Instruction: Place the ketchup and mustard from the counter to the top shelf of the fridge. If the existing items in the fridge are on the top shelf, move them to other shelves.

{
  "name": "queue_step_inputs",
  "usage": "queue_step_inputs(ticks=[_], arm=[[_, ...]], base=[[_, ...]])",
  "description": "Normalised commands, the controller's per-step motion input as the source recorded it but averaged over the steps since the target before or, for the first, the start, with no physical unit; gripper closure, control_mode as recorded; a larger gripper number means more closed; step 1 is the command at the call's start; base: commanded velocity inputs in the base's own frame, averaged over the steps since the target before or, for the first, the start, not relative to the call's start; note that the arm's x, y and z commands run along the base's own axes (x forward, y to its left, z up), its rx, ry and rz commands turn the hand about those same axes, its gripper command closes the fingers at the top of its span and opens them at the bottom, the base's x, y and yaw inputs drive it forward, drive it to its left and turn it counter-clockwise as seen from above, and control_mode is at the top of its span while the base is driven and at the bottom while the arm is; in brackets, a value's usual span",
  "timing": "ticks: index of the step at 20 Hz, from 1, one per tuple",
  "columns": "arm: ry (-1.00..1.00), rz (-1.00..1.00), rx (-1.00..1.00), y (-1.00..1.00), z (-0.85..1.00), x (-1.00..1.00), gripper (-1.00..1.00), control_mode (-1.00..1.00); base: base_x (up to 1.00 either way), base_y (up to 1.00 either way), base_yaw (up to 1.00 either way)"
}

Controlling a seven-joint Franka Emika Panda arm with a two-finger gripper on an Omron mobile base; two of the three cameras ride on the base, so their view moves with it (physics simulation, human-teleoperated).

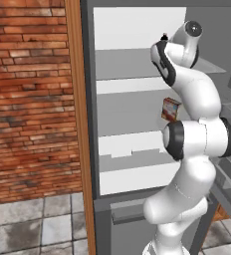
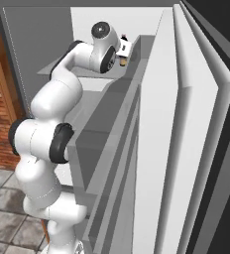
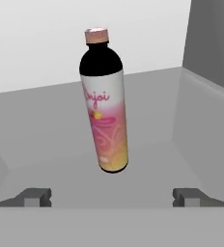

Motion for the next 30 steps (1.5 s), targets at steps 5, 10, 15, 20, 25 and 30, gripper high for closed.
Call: queue_step_inputs(ticks=[5, 10, 15, 20, 25, 30], arm=[[0.00, 0.00, 0.00, 0.00, -0.11, 0.43, -1.00, -1.00], [0.00, 0.00, 0.00, 0.00, -0.06, 0.44, -1.00, -1.00], [0.00, 0.00, 0.00, -0.01, -0.04, 0.37, 1.00, -1.00], [0.00, 0.00, 0.00, -0.01, -0.03, 0.17, 1.00, -1.00], [0.00, 0.00, 0.00, 0.00, 0.00, 0.00, 1.00, -1.00], [0.00, 0.00, 0.00, 0.00, 0.00, 0.00, 1.00, -1.00]], base=[[0.00, 0.00, 0.00], [0.00, 0.00, 0.00], [0.00, 0.00, 0.00], [0.00, 0.00, 0.00], [0.00, 0.00, 0.00], [0.00, 0.00, 0.00]])
